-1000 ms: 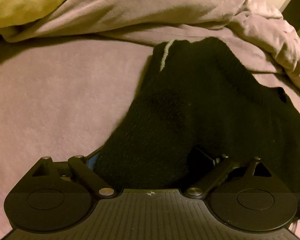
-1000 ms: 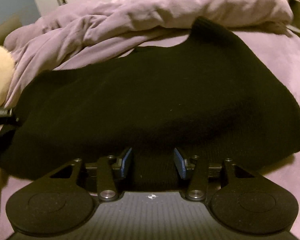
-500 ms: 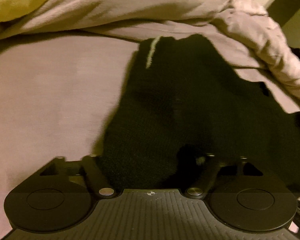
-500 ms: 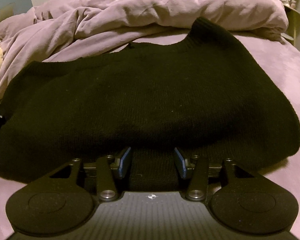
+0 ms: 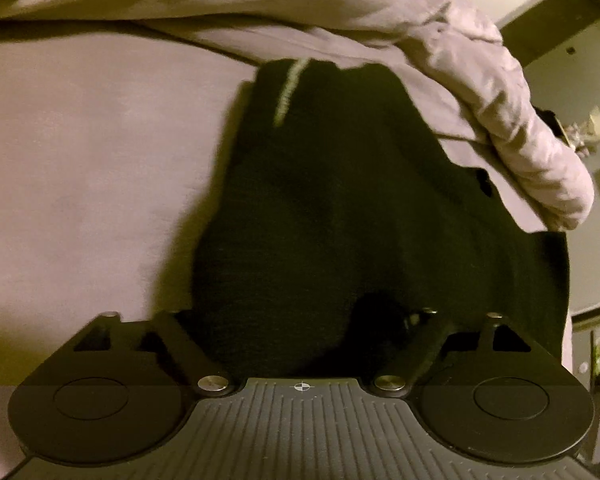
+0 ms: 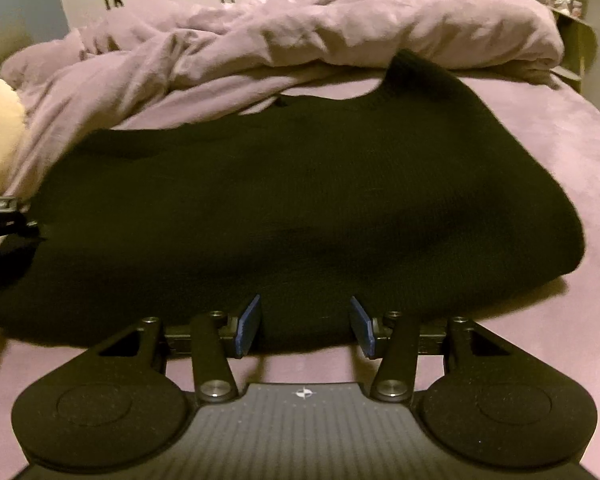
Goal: Fold small clothes
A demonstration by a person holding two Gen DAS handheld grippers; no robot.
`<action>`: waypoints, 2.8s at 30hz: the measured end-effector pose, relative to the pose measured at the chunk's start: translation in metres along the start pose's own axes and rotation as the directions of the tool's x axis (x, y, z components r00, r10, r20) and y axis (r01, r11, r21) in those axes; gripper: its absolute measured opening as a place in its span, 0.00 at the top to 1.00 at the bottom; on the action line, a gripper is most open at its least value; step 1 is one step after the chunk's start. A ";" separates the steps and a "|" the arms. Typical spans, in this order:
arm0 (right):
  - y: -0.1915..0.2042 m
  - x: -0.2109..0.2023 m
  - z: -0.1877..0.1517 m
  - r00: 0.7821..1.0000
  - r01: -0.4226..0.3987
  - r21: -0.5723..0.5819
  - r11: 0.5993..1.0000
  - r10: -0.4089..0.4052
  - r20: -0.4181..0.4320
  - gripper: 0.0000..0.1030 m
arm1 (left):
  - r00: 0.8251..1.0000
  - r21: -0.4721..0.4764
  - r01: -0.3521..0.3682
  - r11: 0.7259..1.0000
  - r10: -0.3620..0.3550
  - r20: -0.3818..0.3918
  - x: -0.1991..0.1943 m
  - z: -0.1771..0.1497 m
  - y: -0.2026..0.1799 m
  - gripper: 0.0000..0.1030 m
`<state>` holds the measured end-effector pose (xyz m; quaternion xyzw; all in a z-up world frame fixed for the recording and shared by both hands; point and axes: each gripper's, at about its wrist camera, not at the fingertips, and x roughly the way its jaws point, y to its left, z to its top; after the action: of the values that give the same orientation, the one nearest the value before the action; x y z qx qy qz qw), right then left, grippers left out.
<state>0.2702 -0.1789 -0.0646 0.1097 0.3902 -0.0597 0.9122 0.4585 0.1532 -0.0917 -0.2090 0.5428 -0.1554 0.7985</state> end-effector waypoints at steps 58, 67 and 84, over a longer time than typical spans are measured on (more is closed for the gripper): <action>-0.062 -0.015 0.023 0.988 -0.145 0.104 0.984 0.138 0.068 0.72 | 0.984 -0.005 0.149 0.989 -0.147 0.105 0.007 -0.042 -0.260 0.71; -0.109 -0.021 0.018 0.993 -0.117 0.168 0.979 0.111 0.043 0.71 | 0.993 0.234 0.107 0.966 -0.113 0.014 0.027 -0.082 -0.296 0.30; -0.119 -0.072 0.049 0.984 -0.117 0.240 0.964 0.080 0.158 0.58 | 0.975 -0.090 -0.183 0.979 0.192 0.111 -0.011 -0.116 -0.149 0.12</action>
<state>0.2320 -0.3047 0.0026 0.2373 0.3052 -0.0705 0.9195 0.3430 0.0099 -0.0456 -0.1971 0.5170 -0.0450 0.8317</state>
